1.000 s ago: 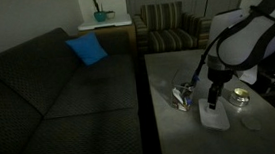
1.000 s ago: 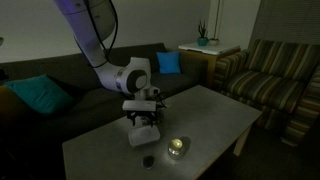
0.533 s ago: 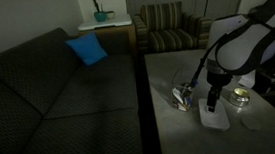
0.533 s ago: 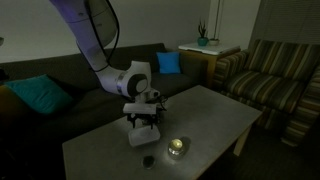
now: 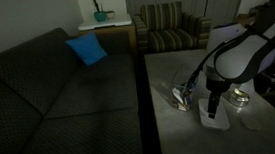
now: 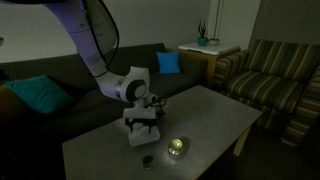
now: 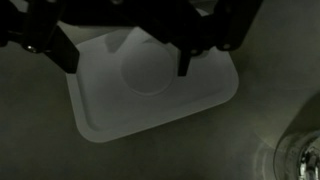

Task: Pick up the lid and close the container

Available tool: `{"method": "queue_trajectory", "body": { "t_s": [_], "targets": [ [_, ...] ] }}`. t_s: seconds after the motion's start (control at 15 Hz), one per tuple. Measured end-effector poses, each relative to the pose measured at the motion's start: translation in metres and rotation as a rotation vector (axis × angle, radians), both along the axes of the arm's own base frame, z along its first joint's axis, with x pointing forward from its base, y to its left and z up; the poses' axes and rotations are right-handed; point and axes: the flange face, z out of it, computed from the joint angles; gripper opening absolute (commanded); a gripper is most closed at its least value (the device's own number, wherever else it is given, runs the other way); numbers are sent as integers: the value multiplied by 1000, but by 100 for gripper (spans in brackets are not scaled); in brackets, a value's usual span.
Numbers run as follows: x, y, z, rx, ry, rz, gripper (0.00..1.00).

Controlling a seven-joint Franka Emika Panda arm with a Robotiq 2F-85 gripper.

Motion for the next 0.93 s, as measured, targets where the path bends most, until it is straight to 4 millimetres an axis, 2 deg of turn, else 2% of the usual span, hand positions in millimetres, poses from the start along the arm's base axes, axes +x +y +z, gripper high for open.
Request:
{"method": "queue_trajectory", "body": {
  "t_s": [0.6,0.93],
  "targets": [
    [10,-3,1,-1,-24,18,100],
    [11,-8,-14,10,-30,43,100]
  ]
}}
